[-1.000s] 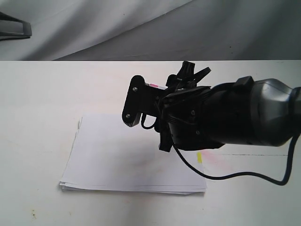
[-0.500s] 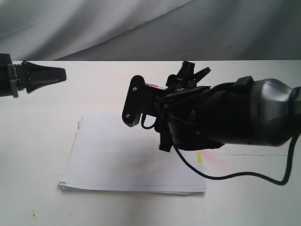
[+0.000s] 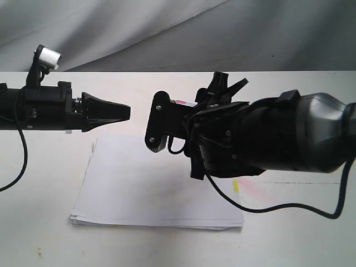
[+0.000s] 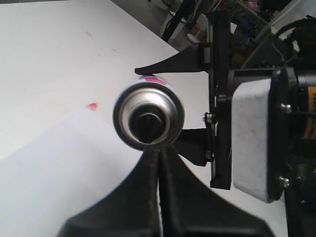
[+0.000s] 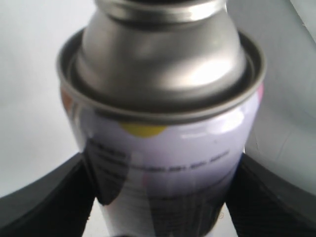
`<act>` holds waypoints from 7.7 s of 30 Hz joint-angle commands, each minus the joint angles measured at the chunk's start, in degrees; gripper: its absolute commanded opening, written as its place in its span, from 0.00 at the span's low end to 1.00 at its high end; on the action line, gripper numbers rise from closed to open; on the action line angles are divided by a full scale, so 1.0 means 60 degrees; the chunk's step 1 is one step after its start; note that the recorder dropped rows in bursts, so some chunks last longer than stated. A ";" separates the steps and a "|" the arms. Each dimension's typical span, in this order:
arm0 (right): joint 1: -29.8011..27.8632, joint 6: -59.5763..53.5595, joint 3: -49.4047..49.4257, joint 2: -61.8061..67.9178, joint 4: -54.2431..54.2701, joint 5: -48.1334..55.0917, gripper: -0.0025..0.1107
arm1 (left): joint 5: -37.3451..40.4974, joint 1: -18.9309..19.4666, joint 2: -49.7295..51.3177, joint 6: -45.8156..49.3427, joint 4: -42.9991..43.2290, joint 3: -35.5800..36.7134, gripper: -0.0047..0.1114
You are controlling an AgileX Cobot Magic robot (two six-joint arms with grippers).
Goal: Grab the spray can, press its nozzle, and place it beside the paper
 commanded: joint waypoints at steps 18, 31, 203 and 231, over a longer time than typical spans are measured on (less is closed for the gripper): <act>0.0012 -0.0239 -0.0047 -0.0107 -0.0287 0.0104 0.02 | 0.0325 -0.0109 0.0667 0.0407 -0.0635 -0.0054 0.04; 0.0012 -0.0261 -0.0047 -0.0107 -0.0268 0.0104 0.02 | -0.0019 -0.0674 0.0744 0.0156 -0.0601 -0.0622 0.04; -0.6500 0.1037 0.4431 -0.3689 0.5351 -1.1038 0.02 | -0.2749 0.0619 -0.6047 -0.0659 -0.1097 0.3337 0.04; -0.6581 -0.1722 0.0340 0.2620 0.8252 -1.4182 0.02 | -0.2785 0.0619 -0.6047 -0.0736 -0.0599 0.3337 0.04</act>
